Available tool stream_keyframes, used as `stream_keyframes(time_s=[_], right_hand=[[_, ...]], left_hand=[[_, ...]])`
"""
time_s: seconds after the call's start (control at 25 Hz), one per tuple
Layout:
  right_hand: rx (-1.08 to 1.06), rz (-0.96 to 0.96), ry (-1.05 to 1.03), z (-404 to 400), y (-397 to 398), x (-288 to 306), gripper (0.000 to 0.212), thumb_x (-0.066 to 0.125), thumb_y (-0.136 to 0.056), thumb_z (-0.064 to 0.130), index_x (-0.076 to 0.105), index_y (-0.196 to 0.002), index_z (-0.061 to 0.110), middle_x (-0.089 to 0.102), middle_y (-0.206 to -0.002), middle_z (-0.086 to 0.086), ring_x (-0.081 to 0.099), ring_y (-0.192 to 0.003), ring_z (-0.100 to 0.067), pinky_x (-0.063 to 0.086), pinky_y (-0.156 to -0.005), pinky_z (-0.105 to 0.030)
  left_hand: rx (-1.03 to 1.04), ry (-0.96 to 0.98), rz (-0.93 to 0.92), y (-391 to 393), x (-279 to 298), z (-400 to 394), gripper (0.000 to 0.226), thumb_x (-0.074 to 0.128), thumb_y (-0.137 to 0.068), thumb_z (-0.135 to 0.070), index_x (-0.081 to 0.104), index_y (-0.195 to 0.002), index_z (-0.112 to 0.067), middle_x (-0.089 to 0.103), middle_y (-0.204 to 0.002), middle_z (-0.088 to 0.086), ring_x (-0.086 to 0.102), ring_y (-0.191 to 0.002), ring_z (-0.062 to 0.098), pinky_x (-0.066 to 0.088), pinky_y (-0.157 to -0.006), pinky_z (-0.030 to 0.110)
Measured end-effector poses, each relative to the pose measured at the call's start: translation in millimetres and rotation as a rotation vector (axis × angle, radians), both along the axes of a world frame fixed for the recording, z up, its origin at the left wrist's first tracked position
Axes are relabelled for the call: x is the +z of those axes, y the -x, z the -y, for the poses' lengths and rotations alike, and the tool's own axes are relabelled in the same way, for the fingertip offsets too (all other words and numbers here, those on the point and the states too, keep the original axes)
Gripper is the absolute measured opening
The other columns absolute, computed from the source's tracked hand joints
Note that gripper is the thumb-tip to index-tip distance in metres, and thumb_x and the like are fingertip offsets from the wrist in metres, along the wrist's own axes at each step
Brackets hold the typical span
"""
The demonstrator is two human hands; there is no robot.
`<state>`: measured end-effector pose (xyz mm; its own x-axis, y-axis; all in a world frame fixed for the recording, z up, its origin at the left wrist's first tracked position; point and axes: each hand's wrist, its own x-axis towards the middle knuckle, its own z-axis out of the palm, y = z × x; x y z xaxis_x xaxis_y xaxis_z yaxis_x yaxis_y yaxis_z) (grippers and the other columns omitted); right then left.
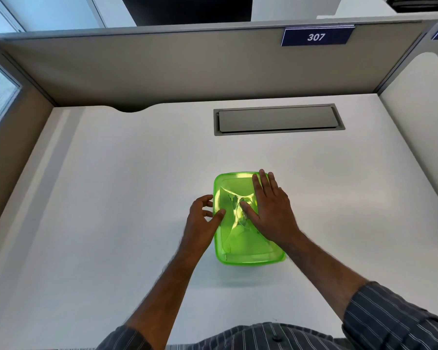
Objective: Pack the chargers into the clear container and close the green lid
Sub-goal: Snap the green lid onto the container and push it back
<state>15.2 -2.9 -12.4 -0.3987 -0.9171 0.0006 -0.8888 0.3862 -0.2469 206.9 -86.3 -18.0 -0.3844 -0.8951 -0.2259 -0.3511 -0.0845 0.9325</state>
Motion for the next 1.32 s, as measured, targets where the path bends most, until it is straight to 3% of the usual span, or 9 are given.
stream_keyframes(time_s=[0.16,0.28,0.4,0.64,0.84,1.0,1.12,1.24,1.32], right_hand=[[-0.006,-0.001,0.012,1.5,-0.1,0.4,0.081,0.034,-0.097,0.066,0.023,-0.159,0.015,0.01,-0.17,-0.004,0.007,-0.157,-0.023,0.032,-0.115,-0.052],[-0.014,-0.004,0.019,2.5,1.0,-0.5,0.081,0.035,-0.097,0.066,0.024,-0.158,0.014,0.013,-0.169,-0.005,0.009,-0.156,-0.023,0.035,-0.113,-0.053],[-0.01,-0.011,0.021,2.1,1.5,-1.9,0.081,0.034,-0.097,0.067,0.025,-0.158,0.014,0.014,-0.169,-0.005,0.01,-0.156,-0.023,0.036,-0.112,-0.053],[-0.03,-0.006,0.067,1.5,0.9,-2.6,0.079,0.038,-0.096,0.067,0.03,-0.156,0.017,0.018,-0.168,-0.001,0.013,-0.156,-0.019,0.034,-0.113,-0.052],[-0.026,0.007,0.078,2.0,1.4,-4.1,0.077,0.04,-0.096,0.065,0.032,-0.156,0.017,0.019,-0.168,-0.001,0.013,-0.156,-0.019,0.033,-0.113,-0.051],[-0.002,0.235,0.21,-0.1,8.2,-8.4,0.069,0.055,-0.096,0.05,0.036,-0.153,0.015,0.023,-0.167,-0.002,0.015,-0.155,-0.02,0.033,-0.113,-0.047],[-0.099,0.406,0.329,-10.7,9.0,-6.0,0.072,0.064,-0.091,0.039,0.035,-0.151,0.011,0.031,-0.162,-0.003,0.026,-0.151,-0.021,0.03,-0.117,-0.044],[-0.245,0.526,0.271,-36.6,5.3,-7.2,0.073,0.072,-0.086,0.044,0.038,-0.144,0.016,0.045,-0.144,-0.003,0.045,-0.131,-0.024,0.039,-0.109,-0.047],[-0.306,0.622,0.211,-57.6,2.4,-5.8,0.069,0.073,-0.079,0.058,0.044,-0.13,0.02,0.053,-0.126,0.001,0.054,-0.113,-0.022,0.048,-0.096,-0.044]], left_hand=[[-0.054,-0.129,0.054,-23.4,-1.0,-21.2,0.03,0.078,-0.089,-0.032,0.058,-0.112,-0.028,0.065,-0.095,-0.006,0.064,-0.077,0.01,0.055,-0.065,0.023],[-0.184,-0.298,0.084,-41.7,-3.1,-33.3,0.037,0.076,-0.09,-0.041,0.057,-0.095,-0.01,0.067,-0.078,0.005,0.068,-0.069,0.015,0.052,-0.058,0.035],[-0.285,-0.396,0.086,-52.8,2.8,-45.6,0.041,0.074,-0.091,-0.041,0.054,-0.083,-0.007,0.072,-0.07,0.013,0.072,-0.068,0.023,0.048,-0.053,0.03],[-0.189,-0.402,-0.01,-50.2,-0.6,-54.7,0.035,0.079,-0.089,-0.023,0.051,-0.075,-0.007,0.069,-0.063,0.019,0.069,-0.063,0.028,0.054,-0.059,0.034],[-0.17,-0.357,0.003,-51.4,-7.8,-58.2,0.037,0.08,-0.088,-0.026,0.052,-0.076,-0.004,0.071,-0.064,0.021,0.07,-0.064,0.027,0.059,-0.065,0.038],[-0.223,-0.316,0.025,-53.1,-9.7,-54.8,0.039,0.079,-0.088,-0.032,0.053,-0.075,-0.006,0.071,-0.065,0.021,0.067,-0.062,0.025,0.058,-0.065,0.036],[-0.219,-0.295,0.034,-53.3,-9.5,-54.9,0.039,0.079,-0.088,-0.031,0.051,-0.071,-0.009,0.069,-0.065,0.024,0.062,-0.057,0.021,0.053,-0.061,0.033],[-0.221,-0.284,0.045,-52.7,-10.3,-56.0,0.039,0.079,-0.088,-0.032,0.051,-0.07,-0.011,0.07,-0.062,0.016,0.06,-0.055,0.017,0.051,-0.06,0.031],[-0.225,-0.286,0.048,-52.6,-10.0,-55.1,0.039,0.078,-0.089,-0.032,0.051,-0.071,-0.011,0.069,-0.061,0.013,0.06,-0.056,0.016,0.051,-0.06,0.03]])
